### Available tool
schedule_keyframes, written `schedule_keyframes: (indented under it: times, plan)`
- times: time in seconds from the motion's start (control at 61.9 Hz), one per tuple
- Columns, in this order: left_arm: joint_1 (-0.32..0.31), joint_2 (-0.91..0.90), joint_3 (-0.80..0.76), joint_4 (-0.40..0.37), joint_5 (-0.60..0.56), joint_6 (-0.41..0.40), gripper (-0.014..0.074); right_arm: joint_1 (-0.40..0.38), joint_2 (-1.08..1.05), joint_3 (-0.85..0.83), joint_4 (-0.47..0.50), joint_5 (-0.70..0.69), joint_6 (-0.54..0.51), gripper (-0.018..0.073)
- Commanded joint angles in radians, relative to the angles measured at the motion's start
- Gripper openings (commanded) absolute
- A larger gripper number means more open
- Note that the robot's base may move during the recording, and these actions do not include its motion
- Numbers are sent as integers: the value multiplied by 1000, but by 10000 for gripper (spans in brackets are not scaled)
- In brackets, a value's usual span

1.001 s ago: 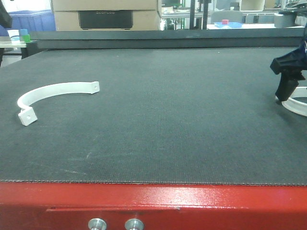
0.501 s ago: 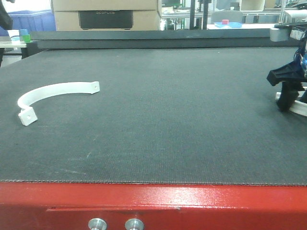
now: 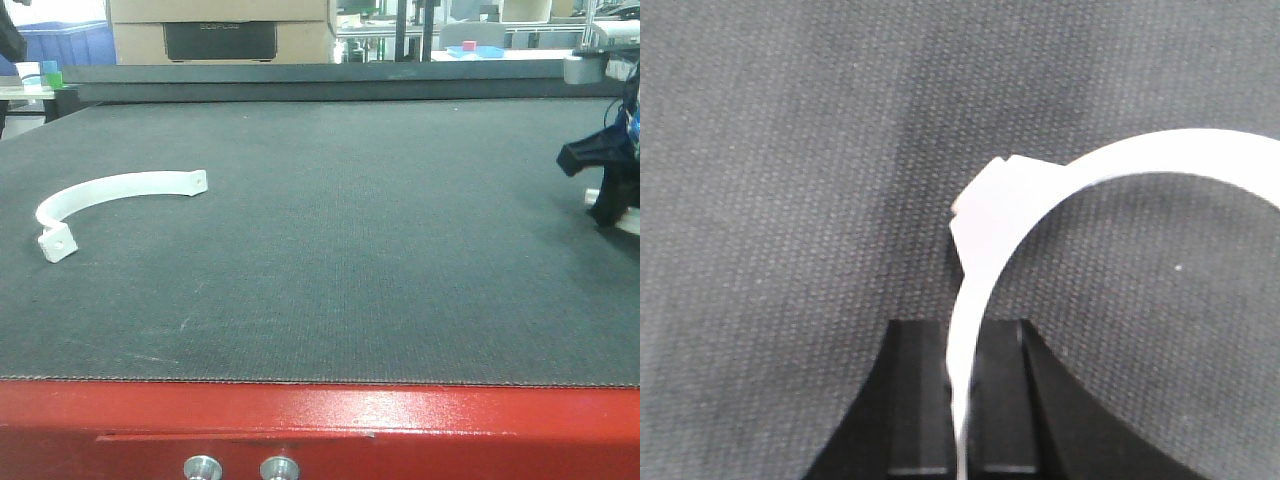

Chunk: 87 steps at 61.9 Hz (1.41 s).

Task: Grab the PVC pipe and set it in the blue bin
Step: 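Close the right gripper on the white arc and lift it, then lower the open left gripper around the end of the other white arc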

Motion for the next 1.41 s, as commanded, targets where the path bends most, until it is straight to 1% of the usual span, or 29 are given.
schedule_keyframes:
  times: [0.0,0.178,0.275,0.404,0.517,0.662,0.775,1.115,1.228,1.389]
  plan:
    - [2,-1,-8,-19,-15,0,276,7,-52,-25,4,5,-8,-169]
    - [2,32,-11,-21,-8,0,276,21,-151,-48,6,14,-8,-169]
    - [2,66,-16,-27,28,0,276,29,-215,-57,6,19,-8,-169]
    - [2,113,-18,-27,68,0,276,29,-295,-56,39,29,-8,-169]
    - [2,150,-18,-27,76,0,276,29,-364,-56,57,42,-8,-169]
    - [2,186,-18,-96,74,0,276,29,-436,-56,57,59,-8,-169]
    - [2,202,-18,-113,59,0,276,29,-480,-56,57,70,-8,-169]
    - [-2,204,-18,-130,38,0,279,29,-497,-56,57,91,-8,-169]
    - [-14,204,-18,-130,33,0,279,29,-497,-56,57,91,-8,-169]
    - [-37,208,-18,-130,-7,0,277,29,-497,-56,57,91,-8,-169]
